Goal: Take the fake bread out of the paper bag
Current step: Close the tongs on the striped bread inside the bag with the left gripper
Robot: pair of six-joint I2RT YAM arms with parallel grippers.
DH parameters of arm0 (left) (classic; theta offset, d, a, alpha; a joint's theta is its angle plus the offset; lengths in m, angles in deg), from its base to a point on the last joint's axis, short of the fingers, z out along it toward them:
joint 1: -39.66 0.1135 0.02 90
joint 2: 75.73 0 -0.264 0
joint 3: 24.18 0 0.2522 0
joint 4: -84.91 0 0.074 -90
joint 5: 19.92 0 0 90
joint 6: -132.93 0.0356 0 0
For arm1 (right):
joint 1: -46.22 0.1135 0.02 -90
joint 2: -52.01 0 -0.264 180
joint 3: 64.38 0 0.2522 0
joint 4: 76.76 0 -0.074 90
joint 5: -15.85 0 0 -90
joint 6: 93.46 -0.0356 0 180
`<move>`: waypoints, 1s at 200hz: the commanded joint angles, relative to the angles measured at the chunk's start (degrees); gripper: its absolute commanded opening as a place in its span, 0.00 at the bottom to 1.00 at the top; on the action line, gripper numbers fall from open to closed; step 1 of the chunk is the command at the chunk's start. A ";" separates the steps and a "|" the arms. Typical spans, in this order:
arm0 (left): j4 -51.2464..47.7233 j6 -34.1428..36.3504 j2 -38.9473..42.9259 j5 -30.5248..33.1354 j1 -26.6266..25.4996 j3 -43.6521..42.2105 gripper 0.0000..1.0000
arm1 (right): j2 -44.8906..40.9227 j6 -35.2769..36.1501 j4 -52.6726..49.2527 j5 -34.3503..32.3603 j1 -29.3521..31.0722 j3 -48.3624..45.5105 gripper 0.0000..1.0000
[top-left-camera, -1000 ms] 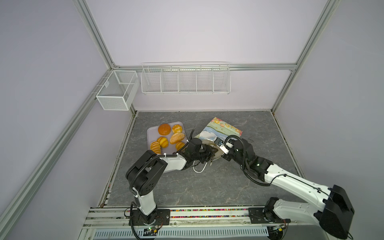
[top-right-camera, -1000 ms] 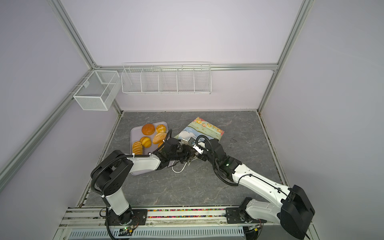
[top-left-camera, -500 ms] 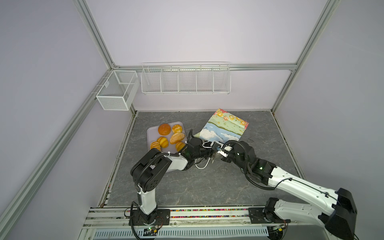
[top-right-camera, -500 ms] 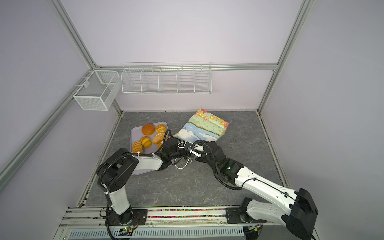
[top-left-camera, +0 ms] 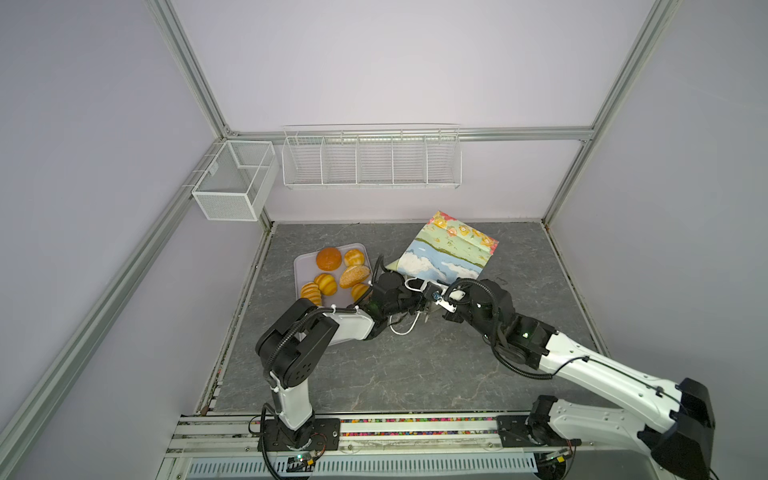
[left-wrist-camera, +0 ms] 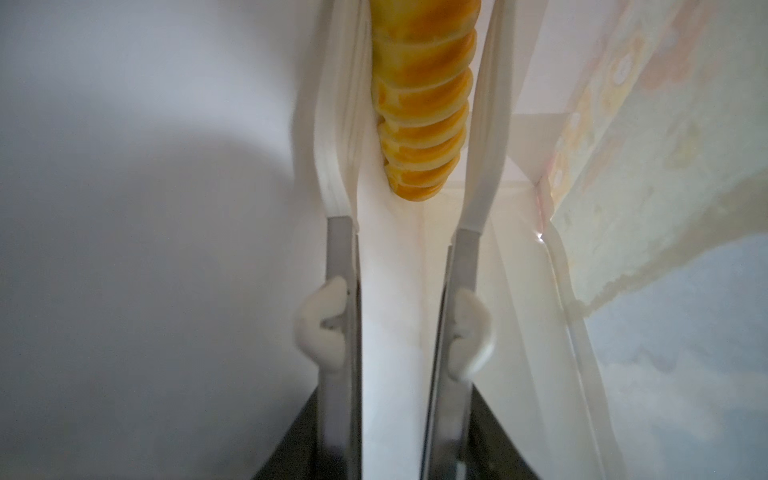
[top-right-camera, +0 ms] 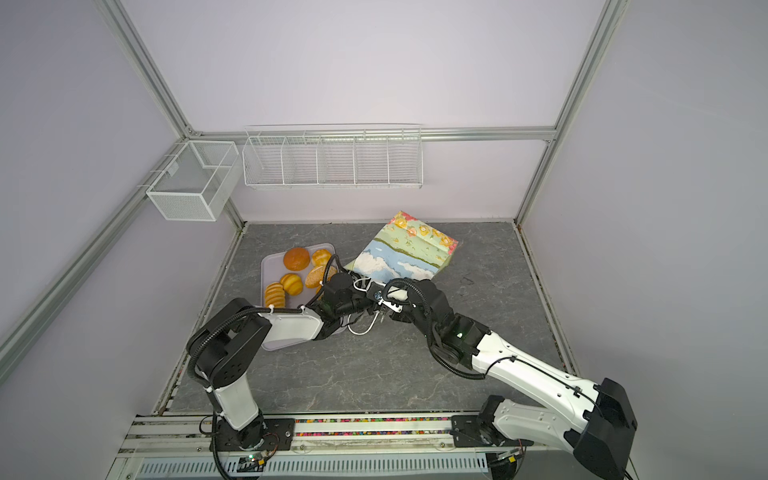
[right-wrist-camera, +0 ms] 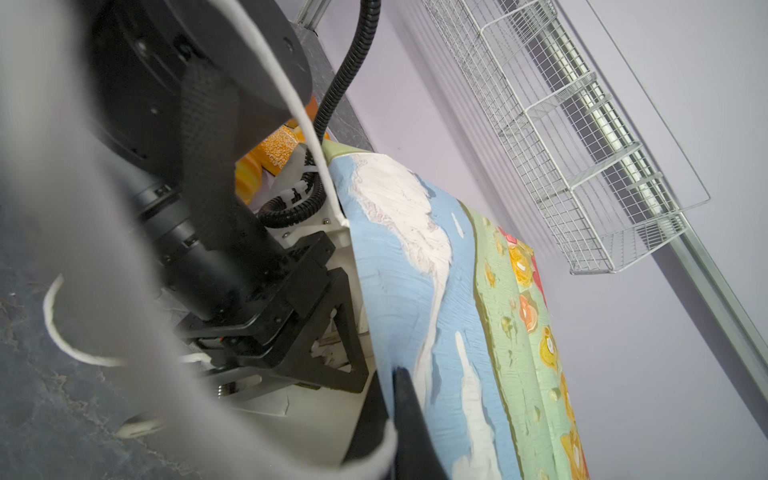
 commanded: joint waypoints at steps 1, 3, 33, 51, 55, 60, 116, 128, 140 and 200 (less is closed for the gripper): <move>-1.08 3.12 3.20 1.64 0.55 3.23 0.42 | -2.71 2.18 1.33 4.91 1.41 2.83 0.07; -1.36 3.27 3.36 1.69 0.60 3.35 0.42 | -2.73 2.25 1.33 4.97 1.37 2.86 0.07; -6.04 6.07 4.76 0.79 0.69 6.05 0.42 | -3.04 2.79 0.71 6.80 1.48 3.04 0.07; -6.75 6.54 4.91 0.25 1.03 6.88 0.42 | -2.97 3.21 0.04 7.85 1.77 3.29 0.07; -6.68 6.54 4.89 0.15 1.12 6.97 0.42 | -2.95 3.26 -0.26 8.12 1.84 3.37 0.07; -6.61 6.54 4.91 0.14 1.26 7.08 0.42 | -2.99 3.44 -0.64 8.57 1.96 3.52 0.07; -7.22 8.12 5.06 -0.82 2.02 8.53 0.39 | -0.89 6.41 -5.31 11.52 2.55 6.46 0.07; -7.19 8.13 5.37 -0.60 2.28 8.24 0.35 | -0.65 6.61 -5.06 10.25 2.46 6.71 0.07; -7.43 8.29 6.04 -0.44 2.46 7.71 0.25 | -0.54 6.09 -4.67 8.97 1.83 6.91 0.07; -14.47 10.81 10.97 0.40 2.55 5.22 0.00 | -1.51 0.26 -0.31 9.07 -5.31 5.19 0.07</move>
